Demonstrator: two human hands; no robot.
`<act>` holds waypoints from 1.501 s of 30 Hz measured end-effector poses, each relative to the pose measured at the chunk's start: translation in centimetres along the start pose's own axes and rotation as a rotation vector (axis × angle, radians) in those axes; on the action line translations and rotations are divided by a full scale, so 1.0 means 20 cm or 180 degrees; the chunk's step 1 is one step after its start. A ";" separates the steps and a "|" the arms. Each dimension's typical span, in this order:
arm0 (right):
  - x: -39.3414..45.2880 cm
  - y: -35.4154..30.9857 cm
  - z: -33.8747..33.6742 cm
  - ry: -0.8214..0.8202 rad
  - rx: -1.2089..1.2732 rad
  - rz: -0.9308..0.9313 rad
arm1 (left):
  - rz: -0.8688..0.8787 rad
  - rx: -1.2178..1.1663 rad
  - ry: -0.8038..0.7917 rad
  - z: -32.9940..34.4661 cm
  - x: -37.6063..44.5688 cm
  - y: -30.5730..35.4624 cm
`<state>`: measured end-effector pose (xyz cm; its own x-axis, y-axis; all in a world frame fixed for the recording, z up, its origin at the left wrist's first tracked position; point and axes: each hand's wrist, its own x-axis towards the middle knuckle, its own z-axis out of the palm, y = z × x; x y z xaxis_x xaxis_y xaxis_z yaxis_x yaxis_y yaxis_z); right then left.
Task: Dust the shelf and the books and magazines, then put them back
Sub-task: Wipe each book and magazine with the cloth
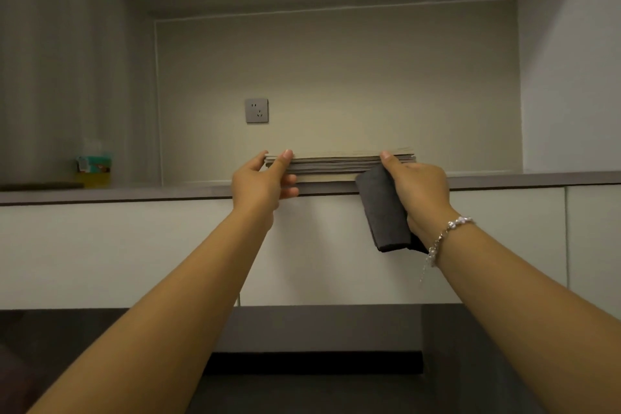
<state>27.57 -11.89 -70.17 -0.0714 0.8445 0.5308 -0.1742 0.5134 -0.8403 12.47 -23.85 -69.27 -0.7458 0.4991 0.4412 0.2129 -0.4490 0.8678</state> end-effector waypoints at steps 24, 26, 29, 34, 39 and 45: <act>-1.07 1.12 0.00 -0.1415 -0.0192 0.1388 | -0.0863 0.0630 -0.0136 -0.43 -0.89 -1.17; -1.17 1.22 -0.02 -0.1550 -0.0343 0.1586 | -0.1099 0.0726 -0.0143 -0.48 -0.97 -1.31; -1.30 1.35 -0.06 -0.1712 -0.0610 0.1788 | -0.1452 0.0965 -0.0179 -0.57 -1.09 -1.48; -1.48 1.54 -0.11 -0.1978 -0.1013 0.2100 | -0.2028 0.1286 -0.0209 -0.70 -1.26 -1.69; -1.61 1.68 -0.17 -0.2232 -0.1329 0.2295 | -0.2524 0.1421 -0.0347 -0.81 -1.39 -1.83; -1.74 1.84 -0.22 -0.2601 -0.2255 0.1606 | -0.2829 0.1678 -0.0550 -0.89 -1.54 -1.96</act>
<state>28.05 -21.67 -120.02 -0.6250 0.7598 -0.1794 0.6154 0.3382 -0.7120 15.81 -34.85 -120.91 -0.6770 0.6088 -0.4136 -0.0887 0.4904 0.8669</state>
